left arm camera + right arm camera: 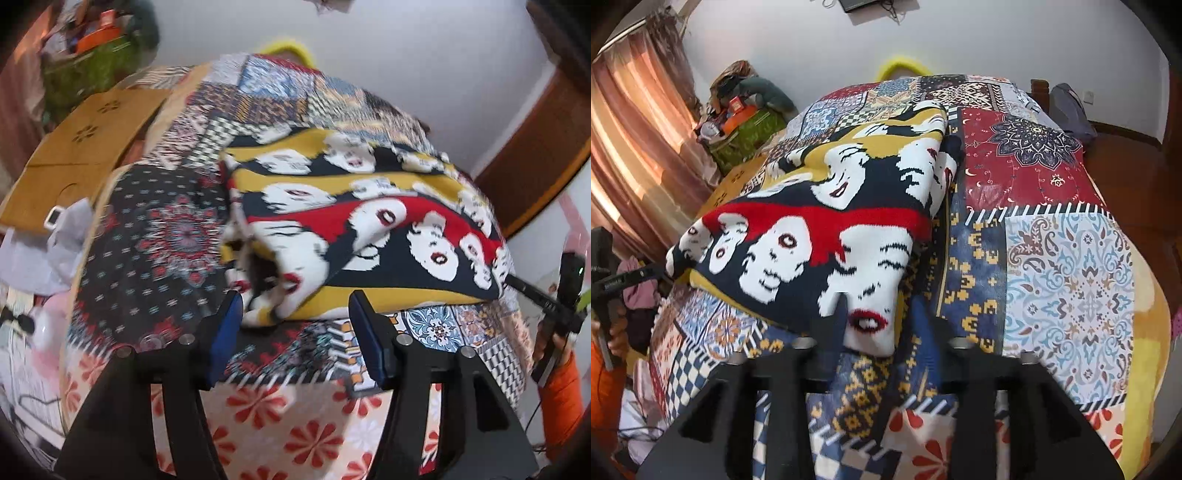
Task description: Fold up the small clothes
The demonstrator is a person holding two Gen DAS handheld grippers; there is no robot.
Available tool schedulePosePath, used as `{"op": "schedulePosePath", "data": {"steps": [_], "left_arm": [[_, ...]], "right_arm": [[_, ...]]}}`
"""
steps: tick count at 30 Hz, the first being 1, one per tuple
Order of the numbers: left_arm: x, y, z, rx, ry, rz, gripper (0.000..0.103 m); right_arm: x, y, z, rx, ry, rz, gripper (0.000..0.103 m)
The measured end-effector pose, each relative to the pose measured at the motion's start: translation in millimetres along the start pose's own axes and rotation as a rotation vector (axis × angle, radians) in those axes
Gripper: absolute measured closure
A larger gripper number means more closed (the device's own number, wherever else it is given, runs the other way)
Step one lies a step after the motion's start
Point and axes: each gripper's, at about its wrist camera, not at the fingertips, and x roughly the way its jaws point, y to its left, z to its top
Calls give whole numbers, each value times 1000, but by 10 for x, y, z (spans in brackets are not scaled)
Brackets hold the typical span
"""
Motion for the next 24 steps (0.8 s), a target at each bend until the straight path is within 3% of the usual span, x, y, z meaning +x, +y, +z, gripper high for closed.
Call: {"op": "schedulePosePath", "data": {"steps": [2, 3, 4, 5, 7, 9, 12, 17, 19, 22, 24], "left_arm": [[206, -84, 31, 22, 51, 11, 53], [302, -124, 43, 33, 79, 31, 78], [370, -145, 53, 43, 97, 64, 96], [414, -161, 71, 50, 106, 95, 96], [341, -141, 107, 29, 81, 66, 96], [122, -68, 142, 6, 32, 23, 96], [-148, 118, 134, -48, 1, -57, 97], [-177, 497, 18, -180, 51, -173, 98], [-121, 564, -75, -183, 70, -131, 100], [78, 618, -242, -145, 130, 21, 103], [224, 726, -378, -160, 189, 81, 103]], "right_arm": [[79, 22, 30, 9, 10, 23, 63], [136, 58, 41, 7, 23, 45, 64], [164, 87, 53, 3, 26, 58, 71], [179, 118, 65, -4, 23, 63, 83], [150, 166, 114, -16, 6, 80, 94], [18, 143, 186, 1, -27, 147, 94], [-187, 79, 251, 1, -73, 169, 95], [-240, -133, 190, 57, -56, 174, 96], [-117, -153, 99, 51, -19, 129, 96], [77, -157, -20, 17, 40, 41, 96], [165, -179, -86, -7, 68, -29, 96]]}}
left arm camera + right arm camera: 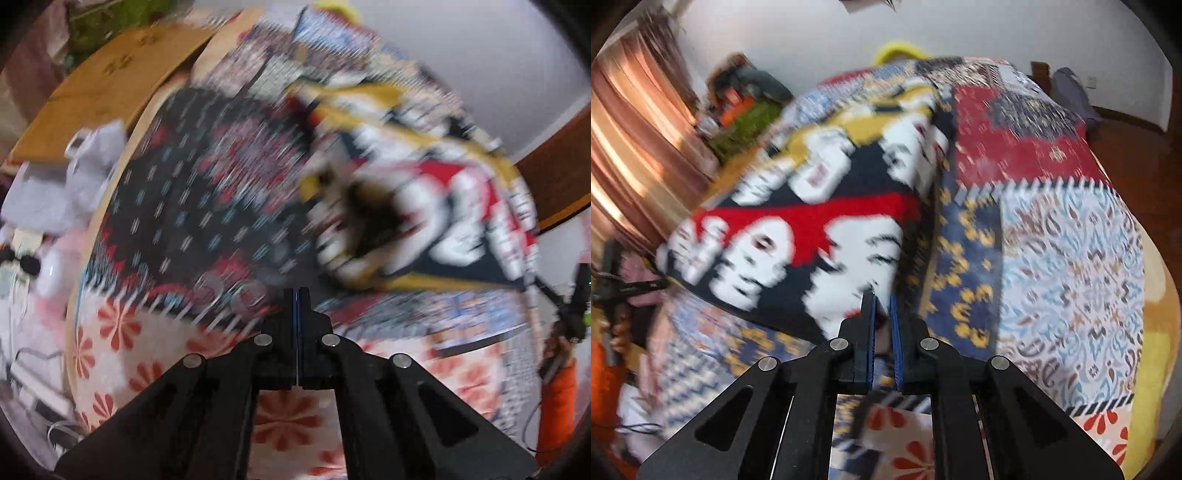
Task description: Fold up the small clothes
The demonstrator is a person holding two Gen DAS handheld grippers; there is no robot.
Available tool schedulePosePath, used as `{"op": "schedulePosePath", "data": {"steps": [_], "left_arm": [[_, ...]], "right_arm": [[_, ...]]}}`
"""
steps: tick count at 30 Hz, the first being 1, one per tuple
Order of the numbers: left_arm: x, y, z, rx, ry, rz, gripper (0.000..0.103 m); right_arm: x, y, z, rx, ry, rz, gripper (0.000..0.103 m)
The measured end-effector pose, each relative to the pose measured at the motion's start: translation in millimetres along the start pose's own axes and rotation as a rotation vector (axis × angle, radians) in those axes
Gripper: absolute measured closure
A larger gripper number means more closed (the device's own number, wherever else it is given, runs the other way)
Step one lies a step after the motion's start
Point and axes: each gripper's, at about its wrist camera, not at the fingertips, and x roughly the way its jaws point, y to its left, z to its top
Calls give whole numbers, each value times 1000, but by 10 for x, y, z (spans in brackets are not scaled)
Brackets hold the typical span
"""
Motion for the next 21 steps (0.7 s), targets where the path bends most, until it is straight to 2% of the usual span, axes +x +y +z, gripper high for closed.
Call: {"op": "schedulePosePath", "data": {"steps": [3, 6, 7, 8, 9, 10, 11, 12, 13, 14, 15, 18, 21], "left_arm": [[-36, 70, -41, -9, -32, 36, 103], [-235, 8, 15, 25, -109, 67, 101], [-299, -36, 46, 41, -129, 79, 95], [-358, -88, 100, 59, -148, 87, 91], [-383, -122, 149, 68, -160, 87, 81], [-424, -149, 203, 74, -174, 86, 65], [-456, -195, 273, 76, -193, 82, 56], [-473, -252, 354, 76, -210, 73, 41], [-473, -292, 424, 76, -227, 62, 30], [-452, -325, 505, 75, -238, 55, 27], [-387, -364, 614, 73, -237, 53, 23], [-51, -403, 886, 48, -185, 48, 22], [354, -335, 1081, -21, -81, 27, 23]], "right_arm": [[-56, 17, -5, -23, -15, -39, 96], [-253, 53, 36, -37, -57, -99, 95], [-296, 48, 46, -33, -62, -93, 92], [-356, 44, 54, -17, -69, -85, 82], [-398, 37, 50, 4, -78, -78, 75], [-433, 32, 32, 22, -89, -69, 60], [-468, 38, 0, 39, -102, -58, 54], [-477, 61, -21, 48, -105, -47, 53], [-451, 74, -34, 54, -100, -37, 51], [-429, 105, -55, 60, -92, -27, 48], [-405, 139, -95, 73, -79, -10, 47], [-263, 268, -144, 107, -51, 48, 46], [-68, 321, -143, 157, -9, 111, 46]]}}
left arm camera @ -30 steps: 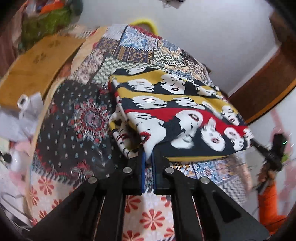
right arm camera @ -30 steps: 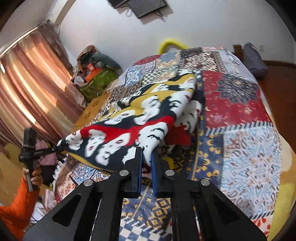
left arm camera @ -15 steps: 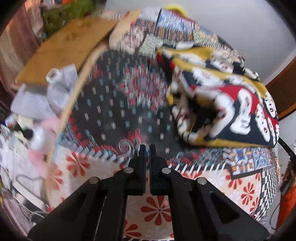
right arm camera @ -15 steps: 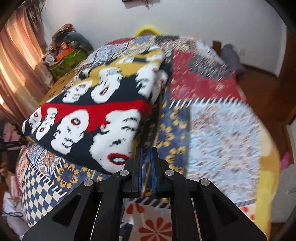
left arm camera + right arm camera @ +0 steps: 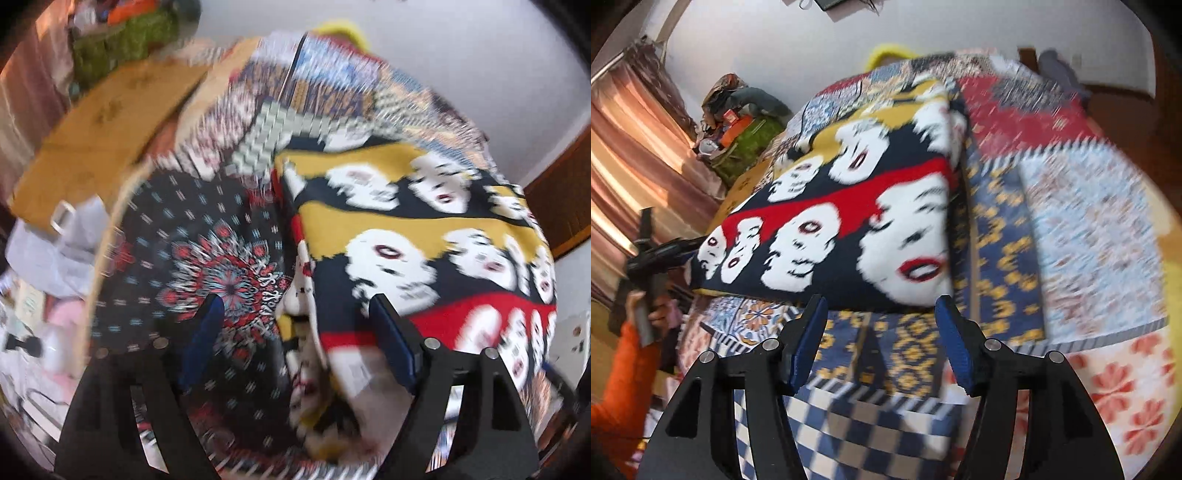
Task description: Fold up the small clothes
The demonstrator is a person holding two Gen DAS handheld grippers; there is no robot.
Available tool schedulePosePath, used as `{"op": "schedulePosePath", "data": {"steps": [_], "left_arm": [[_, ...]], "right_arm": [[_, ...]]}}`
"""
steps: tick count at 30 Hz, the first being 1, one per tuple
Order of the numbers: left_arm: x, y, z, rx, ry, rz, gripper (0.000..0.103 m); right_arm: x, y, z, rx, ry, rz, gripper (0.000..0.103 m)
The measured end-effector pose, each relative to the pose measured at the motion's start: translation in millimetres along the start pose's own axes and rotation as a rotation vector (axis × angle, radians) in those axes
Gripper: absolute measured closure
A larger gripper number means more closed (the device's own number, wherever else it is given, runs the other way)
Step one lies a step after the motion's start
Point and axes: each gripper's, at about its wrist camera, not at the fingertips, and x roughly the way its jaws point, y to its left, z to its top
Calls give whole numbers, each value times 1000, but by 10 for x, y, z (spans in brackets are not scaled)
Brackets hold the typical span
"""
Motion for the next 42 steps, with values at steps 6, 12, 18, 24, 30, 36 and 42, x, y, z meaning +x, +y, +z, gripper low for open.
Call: {"op": "schedulePosePath", "data": {"steps": [6, 12, 18, 24, 30, 36, 42], "left_arm": [[277, 12, 11, -52, 67, -141, 70], [90, -113, -282, 7, 39, -76, 75], [-233, -425, -812, 83, 61, -50, 76], [-444, -991, -1211, 154, 38, -39, 78], [-511, -1163, -1314, 107, 34, -124, 78], [-596, -1099, -1283, 110, -14, -123, 65], [-967, -555, -1303, 39, -140, -54, 37]], "right_arm": [[312, 38, 149, 72, 29, 85, 44], [491, 92, 460, -3, 24, 84, 85], [478, 66, 1116, -120, -86, -24, 87], [167, -73, 1167, -57, -140, -66, 83], [-73, 9, 591, -136, -71, -9, 48], [80, 214, 87, -87, 62, 115, 48], [482, 539, 35, -3, 106, 192, 44]]}}
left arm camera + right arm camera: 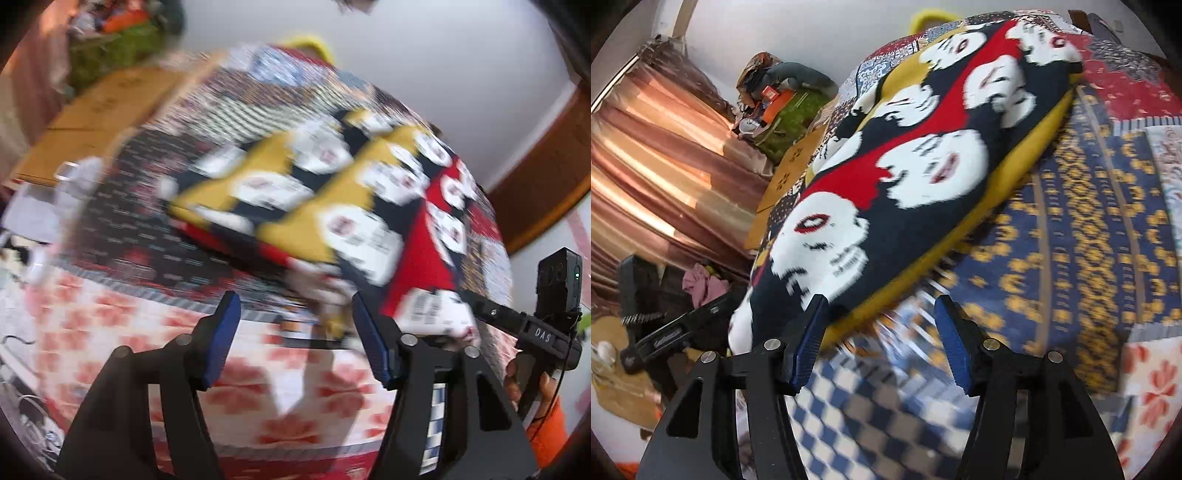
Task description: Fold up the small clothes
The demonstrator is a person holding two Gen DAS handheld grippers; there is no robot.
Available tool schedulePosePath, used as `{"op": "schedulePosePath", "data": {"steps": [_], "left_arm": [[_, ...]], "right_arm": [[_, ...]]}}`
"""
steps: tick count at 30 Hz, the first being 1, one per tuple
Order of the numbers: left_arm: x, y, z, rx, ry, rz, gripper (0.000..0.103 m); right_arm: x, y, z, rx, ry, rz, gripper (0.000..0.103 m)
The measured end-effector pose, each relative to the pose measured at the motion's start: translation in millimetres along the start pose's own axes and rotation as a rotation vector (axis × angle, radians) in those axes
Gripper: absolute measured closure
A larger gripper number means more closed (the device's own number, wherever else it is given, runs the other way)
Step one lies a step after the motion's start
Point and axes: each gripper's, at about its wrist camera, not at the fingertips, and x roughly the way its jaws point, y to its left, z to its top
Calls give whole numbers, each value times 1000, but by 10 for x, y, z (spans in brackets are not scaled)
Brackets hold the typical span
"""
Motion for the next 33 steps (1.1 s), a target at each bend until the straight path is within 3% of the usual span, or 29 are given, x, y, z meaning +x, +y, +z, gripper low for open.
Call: {"op": "schedulePosePath", "data": {"steps": [4, 6, 8, 9, 13, 16, 20, 23, 25, 27, 29, 31, 33], "left_arm": [[-183, 435, -30, -71, -37, 65, 32], [-226, 612, -37, -99, -36, 100, 32], [-277, 735, -30, -109, -52, 143, 32], [-298, 767, -11, -112, -58, 154, 32], [-385, 790, 121, -126, -89, 160, 32], [-396, 713, 292, -108, -106, 147, 31], [-348, 457, 517, -24, -124, 140, 28], [-278, 276, 606, 35, -139, 145, 24], [-217, 230, 622, 38, -132, 145, 24], [-146, 224, 613, 30, -111, 127, 24], [-88, 241, 582, 26, -89, 126, 24], [-88, 278, 524, 30, -85, 140, 24], [-107, 327, 467, 27, -87, 150, 24]], "right_arm": [[248, 192, 127, -23, -21, -15, 43], [312, 245, 158, -46, -22, -22, 48], [347, 276, 163, -91, -13, -18, 79], [361, 281, 177, -102, 4, 5, 84], [194, 187, 180, -112, 13, 48, 93], [-80, 93, 131, -153, -11, 19, 99], [-455, -122, 73, -168, -41, -35, 99], [-596, -289, -4, -134, -63, -139, 96], [-607, -386, -65, -82, -54, -131, 95], [-555, -420, -72, -16, -37, -129, 88], [-424, -408, -70, 35, -16, -77, 57], [-295, -317, -41, 46, -11, -42, 48], [-137, -162, 21, 38, 3, -1, 48]]}}
